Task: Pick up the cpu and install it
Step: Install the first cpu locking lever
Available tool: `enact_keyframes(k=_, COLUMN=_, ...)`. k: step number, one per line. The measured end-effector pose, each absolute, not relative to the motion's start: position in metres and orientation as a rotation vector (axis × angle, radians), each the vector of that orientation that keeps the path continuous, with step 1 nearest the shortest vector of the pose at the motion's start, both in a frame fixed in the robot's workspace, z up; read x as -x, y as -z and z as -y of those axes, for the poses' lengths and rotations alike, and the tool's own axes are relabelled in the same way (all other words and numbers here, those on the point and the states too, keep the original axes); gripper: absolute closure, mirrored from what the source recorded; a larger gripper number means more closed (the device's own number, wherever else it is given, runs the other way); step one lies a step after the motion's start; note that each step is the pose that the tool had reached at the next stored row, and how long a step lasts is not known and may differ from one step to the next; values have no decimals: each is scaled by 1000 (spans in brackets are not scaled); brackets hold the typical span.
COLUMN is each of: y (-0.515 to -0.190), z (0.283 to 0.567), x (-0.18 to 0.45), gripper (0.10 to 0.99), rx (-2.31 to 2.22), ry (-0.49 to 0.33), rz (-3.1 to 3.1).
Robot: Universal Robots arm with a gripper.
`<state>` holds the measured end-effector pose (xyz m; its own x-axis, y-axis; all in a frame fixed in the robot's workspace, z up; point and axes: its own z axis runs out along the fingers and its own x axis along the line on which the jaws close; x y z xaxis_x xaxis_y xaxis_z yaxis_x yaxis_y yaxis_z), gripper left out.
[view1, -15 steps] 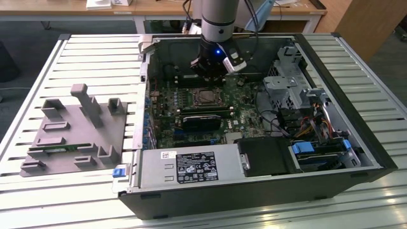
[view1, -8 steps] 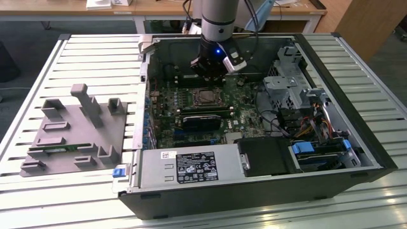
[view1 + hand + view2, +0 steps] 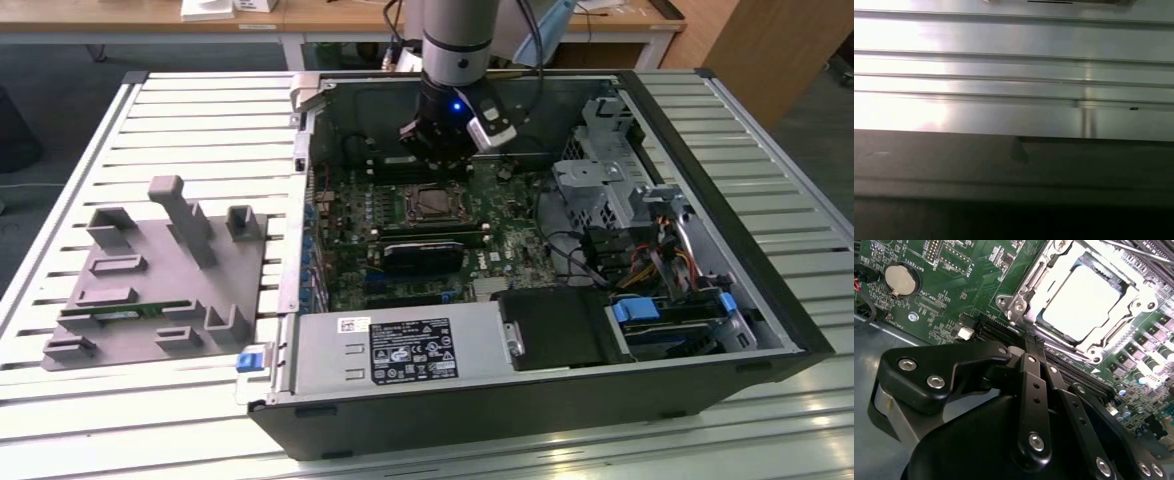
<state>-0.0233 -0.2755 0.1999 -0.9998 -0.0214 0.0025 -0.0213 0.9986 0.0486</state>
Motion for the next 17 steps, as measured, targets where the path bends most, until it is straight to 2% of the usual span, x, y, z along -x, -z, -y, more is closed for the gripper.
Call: enact_keyframes(k=17, y=-201, z=277, x=23, gripper=980, rx=-34, ry=71, rz=3138)
